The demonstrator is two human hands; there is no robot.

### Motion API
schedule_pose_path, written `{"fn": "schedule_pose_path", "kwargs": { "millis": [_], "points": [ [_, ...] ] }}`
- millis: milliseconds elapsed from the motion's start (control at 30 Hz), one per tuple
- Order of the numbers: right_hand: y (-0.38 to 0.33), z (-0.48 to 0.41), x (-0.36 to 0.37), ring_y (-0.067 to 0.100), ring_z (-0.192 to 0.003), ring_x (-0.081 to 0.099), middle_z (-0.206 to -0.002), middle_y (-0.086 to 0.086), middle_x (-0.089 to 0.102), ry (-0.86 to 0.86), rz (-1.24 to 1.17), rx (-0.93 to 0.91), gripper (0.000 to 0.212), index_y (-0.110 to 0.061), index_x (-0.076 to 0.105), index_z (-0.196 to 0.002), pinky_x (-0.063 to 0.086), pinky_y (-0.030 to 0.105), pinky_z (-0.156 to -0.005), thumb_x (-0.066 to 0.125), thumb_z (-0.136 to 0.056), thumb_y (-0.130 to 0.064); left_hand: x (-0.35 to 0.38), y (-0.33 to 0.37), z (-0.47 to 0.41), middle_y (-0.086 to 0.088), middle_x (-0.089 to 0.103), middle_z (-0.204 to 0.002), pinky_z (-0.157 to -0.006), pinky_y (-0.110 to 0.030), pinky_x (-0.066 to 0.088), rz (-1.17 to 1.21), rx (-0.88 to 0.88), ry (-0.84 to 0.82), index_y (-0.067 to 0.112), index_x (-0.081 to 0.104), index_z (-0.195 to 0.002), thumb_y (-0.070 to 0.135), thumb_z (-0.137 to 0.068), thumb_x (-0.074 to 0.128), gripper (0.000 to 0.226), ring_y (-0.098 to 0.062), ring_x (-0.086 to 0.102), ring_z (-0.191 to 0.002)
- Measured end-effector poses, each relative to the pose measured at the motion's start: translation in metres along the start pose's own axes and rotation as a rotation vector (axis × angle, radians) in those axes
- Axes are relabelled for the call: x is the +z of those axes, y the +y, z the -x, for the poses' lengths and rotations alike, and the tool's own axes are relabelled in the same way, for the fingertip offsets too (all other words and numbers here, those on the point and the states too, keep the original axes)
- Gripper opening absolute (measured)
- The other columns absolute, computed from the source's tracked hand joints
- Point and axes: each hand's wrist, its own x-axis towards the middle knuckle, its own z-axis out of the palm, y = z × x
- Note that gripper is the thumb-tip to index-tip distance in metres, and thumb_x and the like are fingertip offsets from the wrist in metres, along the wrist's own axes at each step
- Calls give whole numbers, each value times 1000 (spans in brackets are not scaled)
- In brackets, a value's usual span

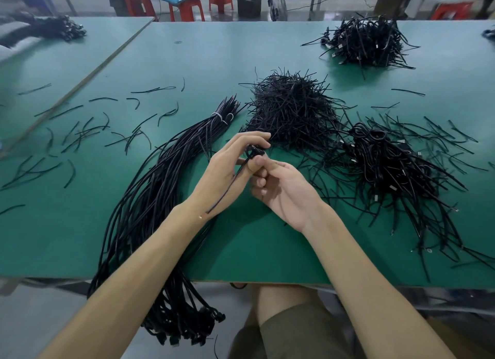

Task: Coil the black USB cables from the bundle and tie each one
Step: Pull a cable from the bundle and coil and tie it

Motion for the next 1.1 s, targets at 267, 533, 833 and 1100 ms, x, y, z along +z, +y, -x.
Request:
{"fn": "schedule_pose_path", "kwargs": {
  "millis": [267,533,833,1100],
  "points": [
    [-2,4,2,9,-61,51,-73,-1,55,-85,-6,0,18,-9,65,-82,39,22,-59,61,-93,-21,0,3,1,5,64,-128,-91,-30,52,-45,-12,66,13,63,-113,21,-105,57,13,-17,63,-118],
    [2,5,6,12,-67,54,-75,3,55,-55,230,-121,17,-6,57,-89,46,24,-65,56,-100,-18,-4,9,0,6,65,-115,-82,-20,48,-26,-102,69,18,63,-115,17,-103,55,15,-17,67,-91],
    [13,2,8,14,-61,56,-68,1,59,126,601,-300,17,-3,57,-90,42,19,-55,56,-103,-13,-6,-6,3,3,56,-68,-56,-33,43,-221,-205,140,26,54,-80,62,-96,56,39,-14,51,-64],
    [14,-1,3,16,-65,59,-64,-4,61,272,747,-419,26,-16,55,-76,51,43,-70,57,-100,-4,-15,-3,-4,6,61,-59,-39,-23,39,434,-502,22,16,69,-122,33,-103,59,27,-8,52,-47]
  ]
}}
